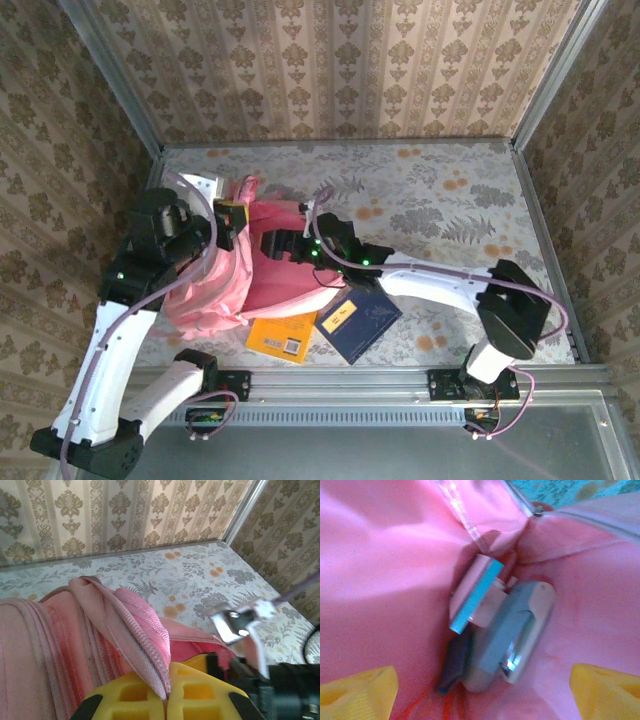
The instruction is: Pack books, pencil case, and school supplies into a backpack
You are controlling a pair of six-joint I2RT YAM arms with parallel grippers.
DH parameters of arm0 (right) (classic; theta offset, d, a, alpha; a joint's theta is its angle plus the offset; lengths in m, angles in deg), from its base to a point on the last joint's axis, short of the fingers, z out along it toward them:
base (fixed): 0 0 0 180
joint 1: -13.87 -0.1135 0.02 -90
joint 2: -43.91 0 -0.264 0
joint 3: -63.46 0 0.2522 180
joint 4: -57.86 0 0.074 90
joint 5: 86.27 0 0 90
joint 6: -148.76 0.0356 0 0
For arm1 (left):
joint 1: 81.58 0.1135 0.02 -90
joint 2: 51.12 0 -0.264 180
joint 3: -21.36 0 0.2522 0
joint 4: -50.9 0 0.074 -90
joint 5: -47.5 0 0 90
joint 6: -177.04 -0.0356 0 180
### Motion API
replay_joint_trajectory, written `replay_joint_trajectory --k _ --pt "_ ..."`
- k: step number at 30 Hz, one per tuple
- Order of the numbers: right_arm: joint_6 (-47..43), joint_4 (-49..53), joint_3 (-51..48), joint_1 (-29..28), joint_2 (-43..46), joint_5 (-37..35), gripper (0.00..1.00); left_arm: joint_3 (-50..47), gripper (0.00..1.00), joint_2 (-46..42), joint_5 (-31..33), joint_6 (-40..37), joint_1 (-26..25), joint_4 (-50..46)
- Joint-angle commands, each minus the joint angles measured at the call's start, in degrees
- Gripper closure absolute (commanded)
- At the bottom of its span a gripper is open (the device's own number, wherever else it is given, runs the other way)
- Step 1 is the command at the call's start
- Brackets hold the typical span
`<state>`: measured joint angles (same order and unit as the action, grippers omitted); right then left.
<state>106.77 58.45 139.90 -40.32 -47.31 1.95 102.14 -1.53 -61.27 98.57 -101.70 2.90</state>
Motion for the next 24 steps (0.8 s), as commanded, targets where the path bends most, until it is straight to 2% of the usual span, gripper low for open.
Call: replay_joint_trajectory --k 1,6,9,13,17,20,24 --pt "-4.1 4.1 -5.8 1.5 9.3 -4.9 0.14 2.2 1.0 1.3 5.5 3.6 1.4 2.0" --pt "-7.1 12.0 -13.8 3.5 25.0 -7.7 0.18 -0.5 1.0 3.2 6.9 10.9 4.3 8.1" --pt "-8.2 17.3 -17.8 4.1 33.9 -9.0 0.19 1.5 1.0 6.3 6.9 13.7 6.3 10.3" --pt "-5.7 25.8 -23.0 5.4 43.3 -9.1 0.19 1.6 1.0 9.2 3.4 15.0 6.6 13.6" --pt "1.7 32.7 -28.3 7.3 46.9 -2.8 0.25 -0.7 1.0 11.9 -2.9 15.8 6.1 14.5" --pt "6.9 36.7 -31.3 9.3 45.8 5.6 0.29 -3.0 1.0 13.4 -6.2 16.5 4.8 15.7" --pt "9.8 38.8 -34.0 9.6 44.5 13.7 0.32 -3.6 1.0 15.7 -8.4 14.5 0.6 15.8"
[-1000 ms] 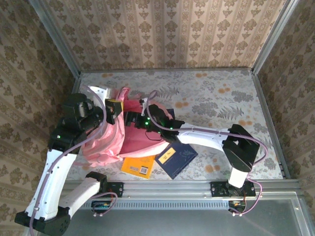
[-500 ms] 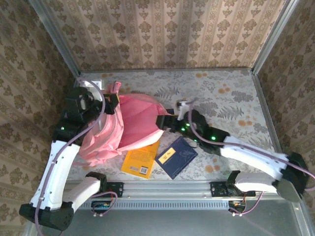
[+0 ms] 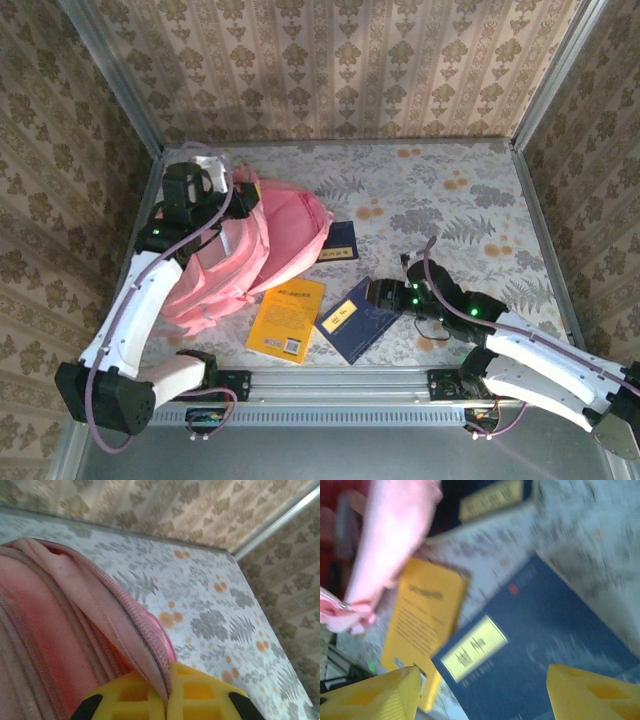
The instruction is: Pack books, pencil case, and school supplies into a backpack
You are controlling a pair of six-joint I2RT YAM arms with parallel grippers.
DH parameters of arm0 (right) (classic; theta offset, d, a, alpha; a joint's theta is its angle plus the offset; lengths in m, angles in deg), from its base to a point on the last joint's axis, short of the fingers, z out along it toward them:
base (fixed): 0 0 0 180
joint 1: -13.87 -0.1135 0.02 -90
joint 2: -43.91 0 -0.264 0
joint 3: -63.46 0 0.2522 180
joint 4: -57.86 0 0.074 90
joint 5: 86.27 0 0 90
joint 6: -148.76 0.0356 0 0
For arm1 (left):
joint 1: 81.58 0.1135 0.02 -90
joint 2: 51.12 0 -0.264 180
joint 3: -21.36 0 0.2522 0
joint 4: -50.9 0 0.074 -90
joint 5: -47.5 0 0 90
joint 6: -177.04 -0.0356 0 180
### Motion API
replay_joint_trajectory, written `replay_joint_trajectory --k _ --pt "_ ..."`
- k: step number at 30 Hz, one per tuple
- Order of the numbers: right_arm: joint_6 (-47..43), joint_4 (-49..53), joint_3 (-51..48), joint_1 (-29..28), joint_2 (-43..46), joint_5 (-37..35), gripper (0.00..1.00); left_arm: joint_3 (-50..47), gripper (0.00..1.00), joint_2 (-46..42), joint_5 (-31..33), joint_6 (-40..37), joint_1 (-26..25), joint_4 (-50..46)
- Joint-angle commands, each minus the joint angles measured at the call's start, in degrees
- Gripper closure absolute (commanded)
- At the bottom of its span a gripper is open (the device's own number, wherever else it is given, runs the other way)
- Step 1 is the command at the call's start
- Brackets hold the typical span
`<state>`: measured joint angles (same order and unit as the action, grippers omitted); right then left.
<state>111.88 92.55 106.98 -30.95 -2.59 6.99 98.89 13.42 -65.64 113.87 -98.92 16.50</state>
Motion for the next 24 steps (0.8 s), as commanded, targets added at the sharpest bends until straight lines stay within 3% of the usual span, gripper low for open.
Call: replay_joint_trajectory --k 1,8,17,24 --pt "4.9 5.6 -1.2 0.2 -1.0 9.4 0.35 -0.4 1.0 1.3 -3.7 -1.6 -3.3 1.9" --pt "8.2 6.0 -5.4 -0.1 -4.4 10.3 0.37 -2.9 1.0 2.9 -4.8 -4.3 -5.2 3.9" --pt "11.1 -5.3 -8.5 0.7 -14.0 13.0 0.35 -4.4 1.0 4.8 -9.3 -3.5 -5.3 6.6" --pt "10.8 -12.7 -7.3 5.0 -20.8 16.3 0.36 -4.5 1.0 4.5 -9.9 -3.6 -5.2 6.5"
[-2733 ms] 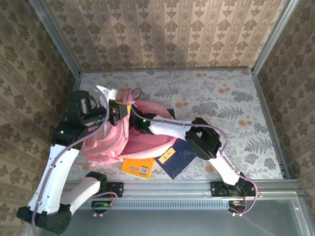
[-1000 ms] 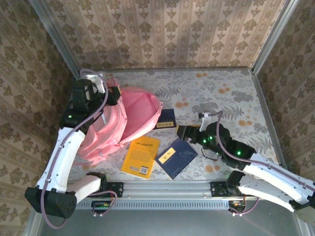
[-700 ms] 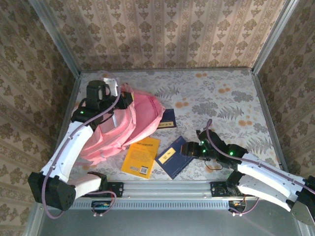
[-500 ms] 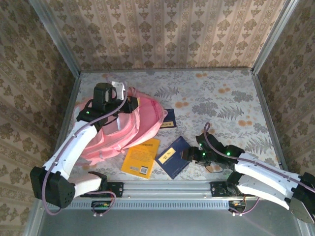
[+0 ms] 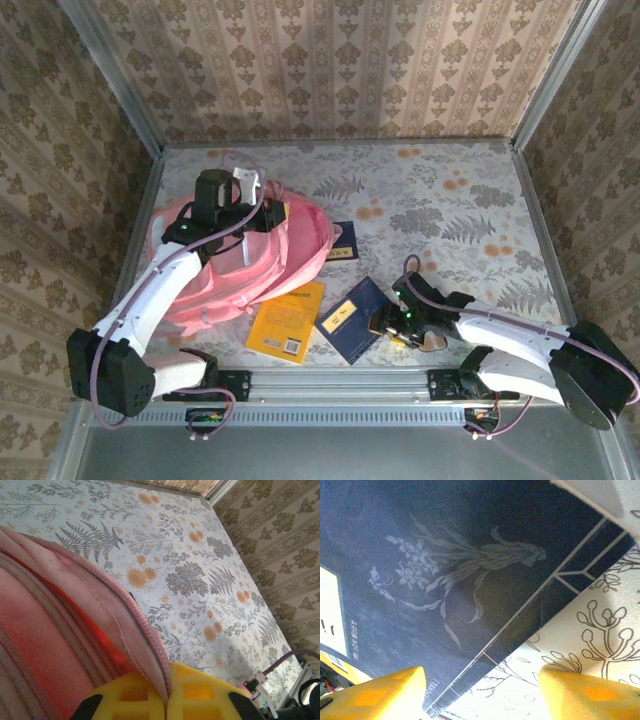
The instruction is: Pack books, pencil case, and school supplies into a backpack
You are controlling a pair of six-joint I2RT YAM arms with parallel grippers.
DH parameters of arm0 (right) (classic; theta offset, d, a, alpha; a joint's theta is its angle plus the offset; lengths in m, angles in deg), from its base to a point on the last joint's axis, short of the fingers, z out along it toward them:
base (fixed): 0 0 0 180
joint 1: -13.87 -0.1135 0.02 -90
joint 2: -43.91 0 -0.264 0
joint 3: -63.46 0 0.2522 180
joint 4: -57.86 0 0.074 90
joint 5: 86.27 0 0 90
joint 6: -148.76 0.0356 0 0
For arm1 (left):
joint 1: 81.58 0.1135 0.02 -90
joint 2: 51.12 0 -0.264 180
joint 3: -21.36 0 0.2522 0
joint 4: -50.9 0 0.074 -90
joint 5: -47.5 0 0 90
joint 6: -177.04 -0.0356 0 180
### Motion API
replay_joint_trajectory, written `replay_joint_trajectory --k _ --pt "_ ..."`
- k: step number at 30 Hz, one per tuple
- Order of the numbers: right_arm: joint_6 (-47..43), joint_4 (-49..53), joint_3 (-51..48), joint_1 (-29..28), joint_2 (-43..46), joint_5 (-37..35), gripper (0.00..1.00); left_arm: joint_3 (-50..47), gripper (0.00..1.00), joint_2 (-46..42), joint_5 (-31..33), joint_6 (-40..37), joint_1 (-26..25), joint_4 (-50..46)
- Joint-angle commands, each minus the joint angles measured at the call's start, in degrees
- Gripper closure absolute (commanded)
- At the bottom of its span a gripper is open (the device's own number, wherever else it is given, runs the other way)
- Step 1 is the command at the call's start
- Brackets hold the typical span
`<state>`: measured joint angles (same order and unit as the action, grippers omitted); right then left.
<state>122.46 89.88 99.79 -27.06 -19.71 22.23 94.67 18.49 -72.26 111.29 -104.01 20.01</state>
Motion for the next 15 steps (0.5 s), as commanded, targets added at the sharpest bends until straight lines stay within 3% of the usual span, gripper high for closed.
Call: replay_joint_trajectory --k 1,6,15 --pt "0.0 -10.8 0.3 1.8 -4.7 1.6 0.36 -0.3 1.0 -0.6 -3.3 -1.0 -0.2 3.0" --pt "-0.4 -15.0 3.0 4.5 -9.4 5.1 0.37 -0.6 1.0 -0.7 -3.6 -1.1 -0.1 3.0" --pt "-1.7 -14.0 8.6 7.4 -12.8 7.8 0.37 -0.6 1.0 -0.3 -4.3 -0.9 -0.2 3.4"
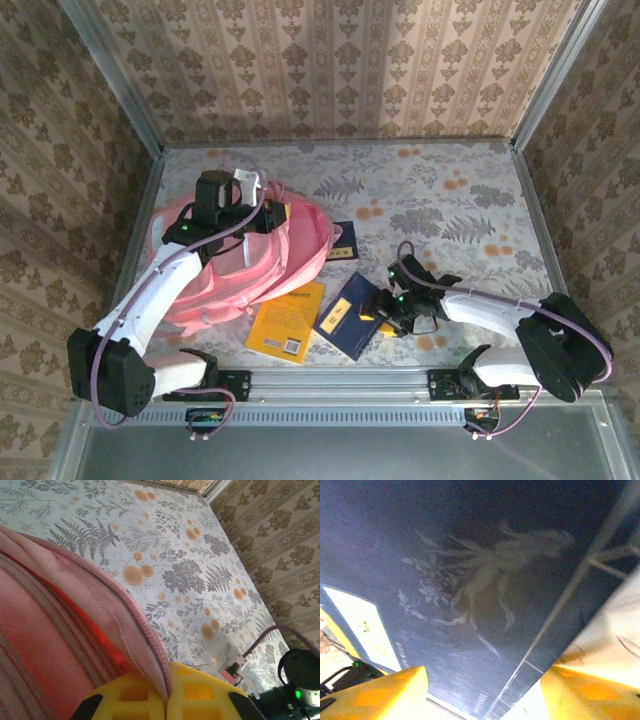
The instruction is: Pack books, pencil case, and school supplies into a backpack
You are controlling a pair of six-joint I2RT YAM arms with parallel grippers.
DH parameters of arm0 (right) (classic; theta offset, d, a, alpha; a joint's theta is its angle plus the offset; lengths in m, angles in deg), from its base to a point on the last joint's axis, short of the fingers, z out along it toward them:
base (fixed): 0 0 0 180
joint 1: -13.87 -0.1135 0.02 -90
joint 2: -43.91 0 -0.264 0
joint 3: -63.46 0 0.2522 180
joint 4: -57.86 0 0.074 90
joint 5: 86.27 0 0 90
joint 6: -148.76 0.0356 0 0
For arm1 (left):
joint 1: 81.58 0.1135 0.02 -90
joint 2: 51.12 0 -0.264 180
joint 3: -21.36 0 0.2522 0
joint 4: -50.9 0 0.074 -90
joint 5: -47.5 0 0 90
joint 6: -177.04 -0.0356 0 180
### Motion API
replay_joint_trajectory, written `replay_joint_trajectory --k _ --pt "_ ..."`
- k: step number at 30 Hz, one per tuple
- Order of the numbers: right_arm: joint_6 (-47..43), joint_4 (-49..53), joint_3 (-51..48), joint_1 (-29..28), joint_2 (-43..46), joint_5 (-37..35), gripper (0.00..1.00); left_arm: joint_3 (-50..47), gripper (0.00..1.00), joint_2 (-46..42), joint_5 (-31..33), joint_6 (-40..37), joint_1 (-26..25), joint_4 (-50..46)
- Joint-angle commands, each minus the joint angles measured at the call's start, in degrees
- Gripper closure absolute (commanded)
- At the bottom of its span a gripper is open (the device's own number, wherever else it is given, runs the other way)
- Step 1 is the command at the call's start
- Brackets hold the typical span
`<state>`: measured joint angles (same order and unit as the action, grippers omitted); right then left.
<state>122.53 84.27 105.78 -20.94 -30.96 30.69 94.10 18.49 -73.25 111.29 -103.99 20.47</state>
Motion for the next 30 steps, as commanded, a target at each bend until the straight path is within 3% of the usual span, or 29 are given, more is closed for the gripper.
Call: replay_joint_trajectory --k 1,11,21,30 --pt "-1.9 -8.9 3.1 1.6 -2.3 -0.2 0.37 -0.1 1.0 -0.3 -3.4 -0.8 -0.2 3.0" --pt "-1.3 -21.4 3.5 4.7 -9.1 3.3 0.35 -0.5 1.0 -0.1 -3.8 -0.4 -0.2 3.5" --pt "-11.8 -11.3 0.6 4.7 -5.2 -0.2 0.32 -0.7 1.0 0.2 -4.0 0.2 -0.2 4.1" --pt "-11.5 -16.6 0.2 4.3 -8.6 3.8 0.36 -0.9 1.0 1.1 -4.9 0.6 -0.3 4.7"
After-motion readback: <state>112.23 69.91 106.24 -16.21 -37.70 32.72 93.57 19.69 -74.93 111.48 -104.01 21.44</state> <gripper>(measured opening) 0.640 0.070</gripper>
